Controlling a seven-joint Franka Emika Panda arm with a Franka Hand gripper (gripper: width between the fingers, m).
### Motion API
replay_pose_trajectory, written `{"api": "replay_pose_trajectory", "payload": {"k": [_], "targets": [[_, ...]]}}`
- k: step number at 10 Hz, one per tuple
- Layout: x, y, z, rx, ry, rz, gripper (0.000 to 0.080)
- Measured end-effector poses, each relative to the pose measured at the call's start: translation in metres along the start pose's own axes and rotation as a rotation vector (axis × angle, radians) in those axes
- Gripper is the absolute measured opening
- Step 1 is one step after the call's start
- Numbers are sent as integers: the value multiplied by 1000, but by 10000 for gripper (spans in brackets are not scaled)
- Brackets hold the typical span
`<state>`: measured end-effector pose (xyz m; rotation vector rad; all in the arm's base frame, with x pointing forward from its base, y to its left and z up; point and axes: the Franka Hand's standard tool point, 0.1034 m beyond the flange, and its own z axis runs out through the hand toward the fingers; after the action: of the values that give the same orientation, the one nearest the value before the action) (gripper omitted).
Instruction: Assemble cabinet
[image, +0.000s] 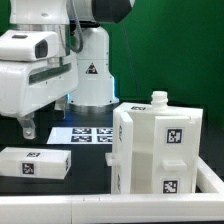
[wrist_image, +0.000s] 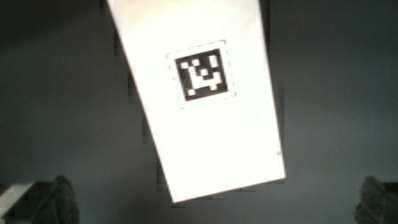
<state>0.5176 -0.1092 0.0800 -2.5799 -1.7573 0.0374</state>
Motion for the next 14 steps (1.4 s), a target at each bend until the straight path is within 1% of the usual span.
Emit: {"api": "replay_pose_trajectory", "payload": {"k": [2, 3, 4, 5, 7, 8, 9, 11, 12, 14], "targets": [[-1, 0, 1, 1, -3, -8, 795], [-6, 1, 6, -27, -2, -26, 795], [-18, -5, 22, -50, -15, -40, 795], [-26, -9, 33, -36, -22, -35, 795], [-36, -7, 46, -25, -30, -28, 795], [-38, -7, 53, -15, -34, -25, 795], [-38, -6, 55, -11, -36, -23, 795], [-39, -6, 55, -11, -36, -15, 542], [-40, -5, 53, -15, -36, -13, 542], [-40, -5, 53, -18, -36, -9, 238]]}}
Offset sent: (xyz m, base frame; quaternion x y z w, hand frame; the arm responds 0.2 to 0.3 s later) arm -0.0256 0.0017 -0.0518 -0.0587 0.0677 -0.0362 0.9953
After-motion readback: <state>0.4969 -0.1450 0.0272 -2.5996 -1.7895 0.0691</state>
